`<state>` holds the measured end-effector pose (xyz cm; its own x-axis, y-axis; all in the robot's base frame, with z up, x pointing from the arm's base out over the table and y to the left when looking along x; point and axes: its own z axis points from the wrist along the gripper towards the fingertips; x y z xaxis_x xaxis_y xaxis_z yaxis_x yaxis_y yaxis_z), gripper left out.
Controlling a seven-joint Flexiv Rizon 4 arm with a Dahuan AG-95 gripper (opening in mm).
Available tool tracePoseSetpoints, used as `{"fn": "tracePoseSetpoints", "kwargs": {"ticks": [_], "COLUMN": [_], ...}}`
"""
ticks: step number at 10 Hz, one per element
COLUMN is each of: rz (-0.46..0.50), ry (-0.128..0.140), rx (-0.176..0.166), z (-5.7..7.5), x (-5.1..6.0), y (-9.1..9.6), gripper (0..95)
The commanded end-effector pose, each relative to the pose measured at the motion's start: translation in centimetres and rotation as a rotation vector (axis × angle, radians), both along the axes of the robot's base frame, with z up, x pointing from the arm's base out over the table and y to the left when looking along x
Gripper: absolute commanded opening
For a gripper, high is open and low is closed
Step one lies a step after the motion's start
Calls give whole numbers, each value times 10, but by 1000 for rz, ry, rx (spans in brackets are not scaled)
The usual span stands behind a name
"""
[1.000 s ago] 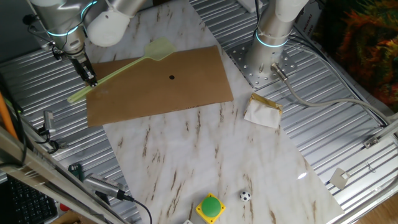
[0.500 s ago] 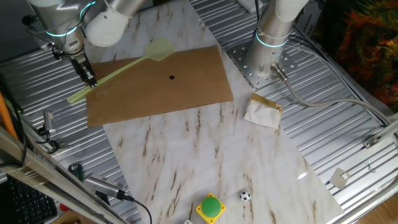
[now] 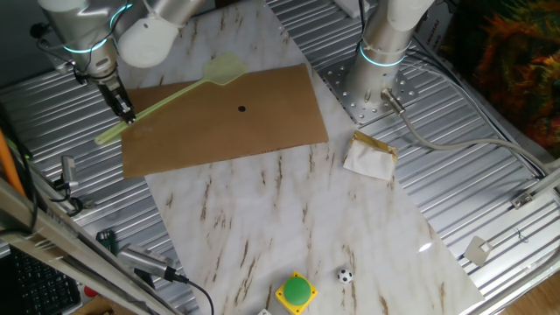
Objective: Swat with a flyswatter
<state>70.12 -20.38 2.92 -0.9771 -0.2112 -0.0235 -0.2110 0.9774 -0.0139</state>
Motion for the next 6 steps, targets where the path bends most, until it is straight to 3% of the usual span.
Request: {"fn": "tracePoseSetpoints", "kwargs": {"ticks": [1,6], "rz": [-2,-3], "ry": [1,3], "rx": [-1,3], "z": [-1,-7], "x": [1,3], "y": [1,2], "gripper": [380,380]}}
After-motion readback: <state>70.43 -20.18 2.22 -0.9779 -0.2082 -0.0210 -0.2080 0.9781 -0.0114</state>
